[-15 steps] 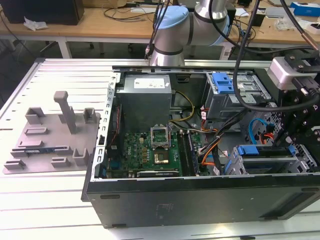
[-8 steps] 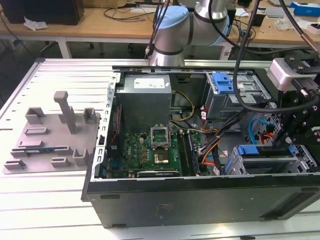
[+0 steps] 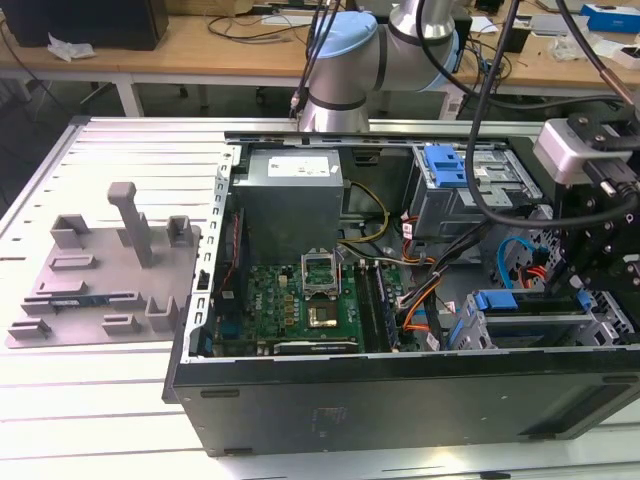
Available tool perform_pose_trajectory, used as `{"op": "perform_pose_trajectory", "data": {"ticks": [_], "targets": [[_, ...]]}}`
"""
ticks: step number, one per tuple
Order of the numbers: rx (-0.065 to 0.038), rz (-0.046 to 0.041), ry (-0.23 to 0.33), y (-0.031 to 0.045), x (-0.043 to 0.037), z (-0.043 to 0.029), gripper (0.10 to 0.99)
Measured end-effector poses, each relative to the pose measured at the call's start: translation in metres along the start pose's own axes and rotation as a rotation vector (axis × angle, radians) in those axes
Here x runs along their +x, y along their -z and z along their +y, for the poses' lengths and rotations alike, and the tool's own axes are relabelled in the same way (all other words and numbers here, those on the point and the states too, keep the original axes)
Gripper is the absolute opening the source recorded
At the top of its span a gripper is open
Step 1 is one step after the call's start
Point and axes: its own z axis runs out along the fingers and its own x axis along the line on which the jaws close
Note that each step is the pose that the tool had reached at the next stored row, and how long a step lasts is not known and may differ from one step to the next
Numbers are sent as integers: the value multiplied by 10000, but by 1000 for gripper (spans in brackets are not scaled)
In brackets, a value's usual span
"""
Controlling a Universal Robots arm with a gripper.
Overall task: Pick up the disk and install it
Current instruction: 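Insert the first disk wire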
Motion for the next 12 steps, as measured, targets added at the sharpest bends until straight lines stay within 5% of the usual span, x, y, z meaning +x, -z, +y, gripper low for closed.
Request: {"op": "perform_pose_trajectory", "data": {"ticks": [12], "targets": [[-2,-3,113,-35,-6,-13,165]]}}
